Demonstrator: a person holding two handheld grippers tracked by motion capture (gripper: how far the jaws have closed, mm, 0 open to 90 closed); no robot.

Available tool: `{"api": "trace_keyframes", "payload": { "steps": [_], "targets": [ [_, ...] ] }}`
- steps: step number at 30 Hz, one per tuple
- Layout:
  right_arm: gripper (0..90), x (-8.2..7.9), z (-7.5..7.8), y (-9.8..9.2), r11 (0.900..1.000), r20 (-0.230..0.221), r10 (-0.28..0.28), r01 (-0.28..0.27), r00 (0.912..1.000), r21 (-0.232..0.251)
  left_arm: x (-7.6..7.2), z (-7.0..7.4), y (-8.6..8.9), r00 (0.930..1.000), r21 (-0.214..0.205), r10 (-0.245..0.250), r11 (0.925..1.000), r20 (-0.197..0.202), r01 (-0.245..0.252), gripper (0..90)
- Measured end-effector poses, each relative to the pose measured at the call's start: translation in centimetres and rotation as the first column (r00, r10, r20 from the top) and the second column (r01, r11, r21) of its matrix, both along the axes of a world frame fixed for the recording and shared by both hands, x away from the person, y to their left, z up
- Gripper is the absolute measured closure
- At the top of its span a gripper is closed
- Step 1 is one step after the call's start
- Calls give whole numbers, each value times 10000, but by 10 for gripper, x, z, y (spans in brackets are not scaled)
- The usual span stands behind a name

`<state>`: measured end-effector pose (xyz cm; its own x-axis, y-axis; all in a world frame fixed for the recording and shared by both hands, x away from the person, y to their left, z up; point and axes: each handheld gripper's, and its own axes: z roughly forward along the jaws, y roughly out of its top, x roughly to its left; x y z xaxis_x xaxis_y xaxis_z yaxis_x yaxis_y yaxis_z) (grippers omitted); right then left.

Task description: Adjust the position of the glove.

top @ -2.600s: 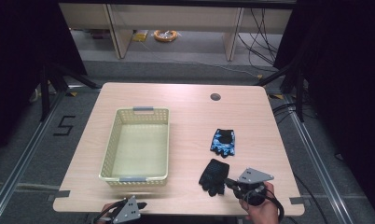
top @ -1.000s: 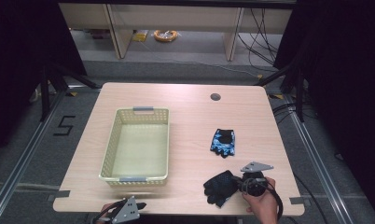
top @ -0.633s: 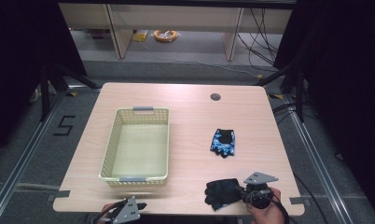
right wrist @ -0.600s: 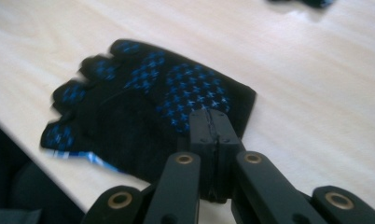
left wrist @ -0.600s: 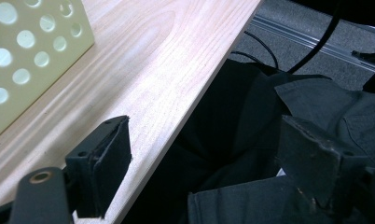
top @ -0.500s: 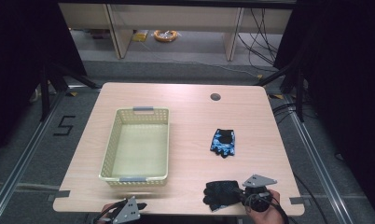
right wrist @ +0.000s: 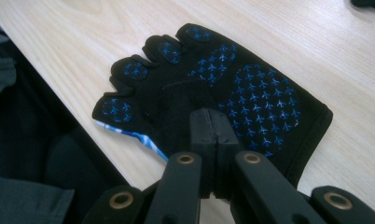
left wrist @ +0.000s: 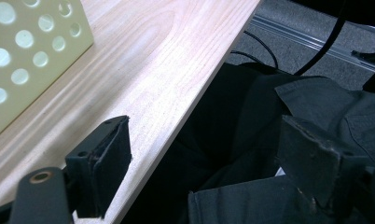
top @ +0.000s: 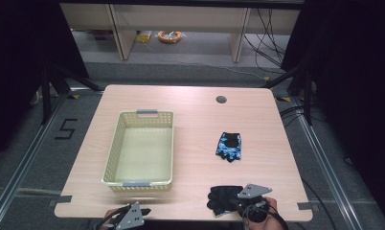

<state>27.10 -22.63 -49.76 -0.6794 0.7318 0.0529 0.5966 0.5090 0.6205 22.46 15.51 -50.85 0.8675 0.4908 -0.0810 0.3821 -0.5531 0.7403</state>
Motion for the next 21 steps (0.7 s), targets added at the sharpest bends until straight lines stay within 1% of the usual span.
{"api": "trace_keyframes", "payload": {
  "steps": [1, 2, 3, 4, 5, 6, 7, 8, 9, 11, 12, 13, 14, 15, 16, 17, 18, 19, 20, 21],
  "targets": [
    [900, 1, 0, 0, 10000, 74, -33, 32, 10000, 63, 0, 0, 0, 10000, 44, 8, 10000, 51, -8, 175],
    [900, 3, -3, 4, 9990, 144, -313, 308, 9994, 313, 0, 0, 0, 9999, -227, 35, 9997, -133, -38, 175],
    [900, 3, -3, 4, 9990, 144, -313, 308, 9994, 313, 0, 0, 0, 9999, -227, 35, 9997, -133, -38, 176],
    [900, 6, -1, 4, 9995, -63, -239, 240, 9997, 201, 1, 1, 1, 9998, -98, -98, 9999, 178, 100, 175],
    [900, 6, -1, 4, 9995, -63, -239, 240, 9997, 201, 1, 1, 1, 9998, -98, -98, 9999, 178, 100, 176],
    [900, 7, -1, 6, 9989, -152, -382, 386, 9992, 265, 0, 1, 1, 10000, -115, 80, 9999, 11, -80, 176],
    [900, 8, -1, 8, 9989, -120, -401, 404, 9991, 249, 0, 1, 1, 9999, -15, 63, 10000, 88, -63, 176],
    [900, 12, -2, 9, 9998, 160, -147, 144, 9998, 134, -1, 1, 0, 10000, -202, -6, 9998, -75, 5, 175],
    [900, 11, -1, 11, 9995, -44, -283, 284, 9996, 121, -1, 1, 0, 10000, -189, 4, 9998, -95, -6, 175],
    [900, 11, -1, 11, 9995, -79, -290, 291, 9995, 123, -1, 1, -1, 10000, -232, 23, 9997, -71, -25, 176],
    [900, 13, -2, 11, 9999, 169, -111, 110, 9998, 61, -1, 1, 0, 10000, -245, 35, 9997, -86, -37, 176],
    [900, 13, -1, 12, 9998, -33, -151, 152, 9999, 107, 1, 1, 1, 9999, 13, -12, 10000, 139, 12, 176],
    [900, 13, -1, 12, 9998, -33, -151, 152, 9999, 107, 1, 1, 1, 9999, 13, -12, 10000, 139, 12, 176],
    [900, 14, -3, 13, 9998, 127, -78, 75, 9999, 191, 1, 2, 1, 9998, 68, -17, 10000, 178, 15, 176],
    [900, 16, -4, 13, 9997, 411, -9, -1, 9992, 243, 0, 2, 1, 9998, -86, -32, 10000, 186, 33, 176],
    [900, 16, -4, 13, 9997, 411, -9, -1, 9992, 243, 0, 2, 1, 9998, -86, -32, 10000, 186, 33, 176],
    [900, 15, -1, 14, 9997, -66, -156, 158, 9999, 188, 0, 2, 1, 9998, 30, 13, 10000, 176, -13, 176],
    [900, 14, -1, 15, 9999, -11, -127, 127, 9999, 101, 0, 2, 1, 9998, 12, 22, 10000, 172, -23, 176],
    [900, 15, -3, 15, 9998, 314, -63, 57, 9995, 173, 0, 2, 1, 9999, -9, 42, 10000, 155, -42, 176],
    [900, 15, -3, 15, 9998, 314, -63, 57, 9995, 173, 0, 2, 1, 9999, -9, 42, 10000, 155, -42, 176]
  ]
}}
